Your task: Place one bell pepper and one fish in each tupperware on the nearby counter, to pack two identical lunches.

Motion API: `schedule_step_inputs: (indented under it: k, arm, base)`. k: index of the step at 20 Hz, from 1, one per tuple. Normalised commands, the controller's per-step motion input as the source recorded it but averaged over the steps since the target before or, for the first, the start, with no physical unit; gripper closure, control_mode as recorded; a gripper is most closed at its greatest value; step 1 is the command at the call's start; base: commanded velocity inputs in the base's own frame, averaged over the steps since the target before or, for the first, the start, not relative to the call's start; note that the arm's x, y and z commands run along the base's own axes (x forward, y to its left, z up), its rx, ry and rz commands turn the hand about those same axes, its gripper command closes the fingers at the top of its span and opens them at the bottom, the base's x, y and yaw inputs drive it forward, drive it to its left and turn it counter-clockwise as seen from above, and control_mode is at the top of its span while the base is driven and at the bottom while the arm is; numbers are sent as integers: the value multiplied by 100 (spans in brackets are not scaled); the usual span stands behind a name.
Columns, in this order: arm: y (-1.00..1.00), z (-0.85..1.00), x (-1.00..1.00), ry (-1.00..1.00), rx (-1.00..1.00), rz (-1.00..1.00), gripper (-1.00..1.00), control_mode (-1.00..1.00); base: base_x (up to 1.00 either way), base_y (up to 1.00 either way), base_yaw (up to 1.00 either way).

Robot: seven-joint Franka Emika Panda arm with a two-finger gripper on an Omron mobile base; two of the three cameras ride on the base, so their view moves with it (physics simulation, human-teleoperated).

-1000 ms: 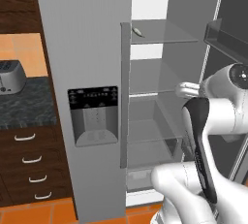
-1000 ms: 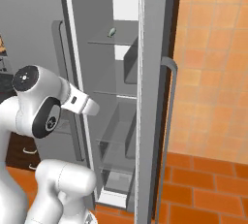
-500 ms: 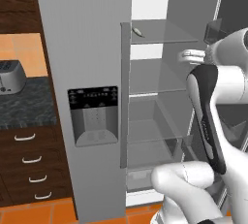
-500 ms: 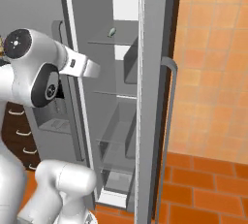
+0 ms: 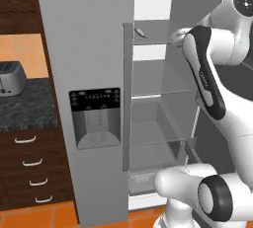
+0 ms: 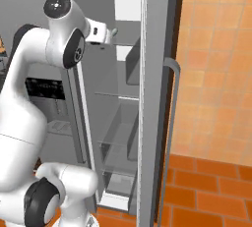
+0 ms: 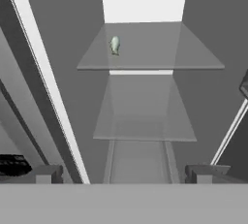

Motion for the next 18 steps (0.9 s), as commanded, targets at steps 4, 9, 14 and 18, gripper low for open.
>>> schedule_step_inputs:
  k: [4,9,14,18]
  arm:
    - [0,-26,99,-1,-6,0,-100,-100]
    - [0,-1,38,-20,0,0,-100,-100]
    - [0,0,46,-2,0,0,-100,-100]
    - [1,-4,63,1,3,2,-100,-100]
  base:
    - [0,0,0]
    - [0,0,0]
    - [0,0,0]
    - [0,0,0]
